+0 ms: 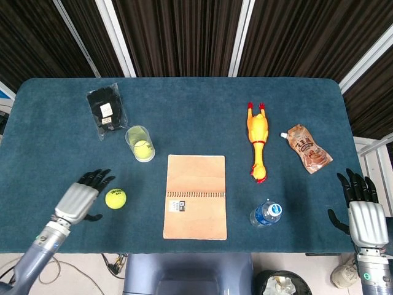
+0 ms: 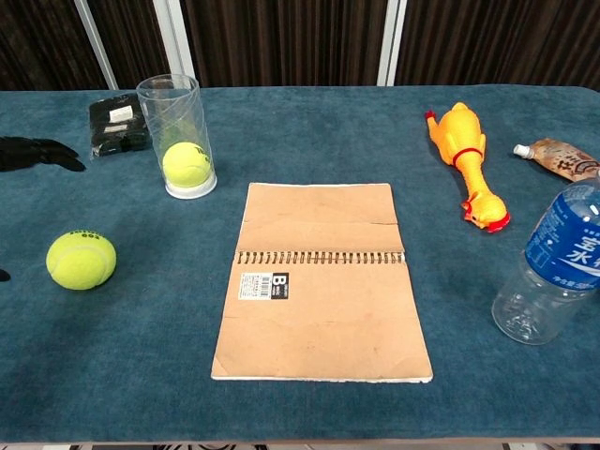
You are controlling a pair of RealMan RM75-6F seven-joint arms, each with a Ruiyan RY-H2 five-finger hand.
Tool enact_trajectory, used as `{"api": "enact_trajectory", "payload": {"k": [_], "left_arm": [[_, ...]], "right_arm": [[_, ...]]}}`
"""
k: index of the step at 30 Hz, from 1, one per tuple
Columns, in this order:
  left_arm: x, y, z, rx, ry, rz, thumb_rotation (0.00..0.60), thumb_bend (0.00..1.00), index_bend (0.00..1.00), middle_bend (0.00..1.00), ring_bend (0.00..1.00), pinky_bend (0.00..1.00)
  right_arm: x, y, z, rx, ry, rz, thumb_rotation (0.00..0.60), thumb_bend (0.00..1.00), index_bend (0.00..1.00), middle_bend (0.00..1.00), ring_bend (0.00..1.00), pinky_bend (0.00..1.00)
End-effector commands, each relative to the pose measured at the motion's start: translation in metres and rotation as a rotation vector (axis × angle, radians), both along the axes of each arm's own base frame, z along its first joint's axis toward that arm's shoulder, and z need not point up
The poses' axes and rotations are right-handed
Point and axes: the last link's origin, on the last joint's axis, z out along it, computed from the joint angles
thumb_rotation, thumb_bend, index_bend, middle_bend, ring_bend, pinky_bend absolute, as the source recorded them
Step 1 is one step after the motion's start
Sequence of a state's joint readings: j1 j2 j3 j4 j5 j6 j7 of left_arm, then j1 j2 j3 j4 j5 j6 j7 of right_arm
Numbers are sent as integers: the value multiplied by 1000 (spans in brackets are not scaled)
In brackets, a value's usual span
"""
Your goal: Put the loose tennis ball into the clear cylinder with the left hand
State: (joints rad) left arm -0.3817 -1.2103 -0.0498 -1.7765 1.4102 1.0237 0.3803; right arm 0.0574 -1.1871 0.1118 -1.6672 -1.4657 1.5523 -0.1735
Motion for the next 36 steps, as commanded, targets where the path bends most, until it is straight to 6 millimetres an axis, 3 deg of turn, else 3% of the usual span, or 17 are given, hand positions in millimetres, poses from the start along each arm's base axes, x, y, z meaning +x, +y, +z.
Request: {"api": "enact_trajectory", "payload": {"k": [1,11,16,19,29,36], "left_arm": [[4,2,-16,-42,19,-6,600,26,109,35,46,191],[3,12,-48,-52,48,-9,600,36,108,94,94,221],[3,16,-55,-53,76,-18,600,104,145,176,160,278],[4,17,-57,-45,81,-23,600,149,179,252,217,340],[0,20,-60,-11,124,-31,600,175,267,341,286,415],[1,21,-59,-10,135,-39,600,287,366,480,401,543]], "right_arm": [[0,0,1,-5,-3,-1,600,351,106,0,5,0],[-2,1,5,-15,-8,-7,600,352,106,0,5,0],[-3,1,5,-13,-7,-9,600,352,106,0,5,0],[-3,1,6,-14,-6,-10,600,352,106,0,5,0],[-5,3,6,-13,-3,-16,600,352,106,0,5,0],[-6,4,8,-13,-3,-19,600,352,106,0,5,0]]}}
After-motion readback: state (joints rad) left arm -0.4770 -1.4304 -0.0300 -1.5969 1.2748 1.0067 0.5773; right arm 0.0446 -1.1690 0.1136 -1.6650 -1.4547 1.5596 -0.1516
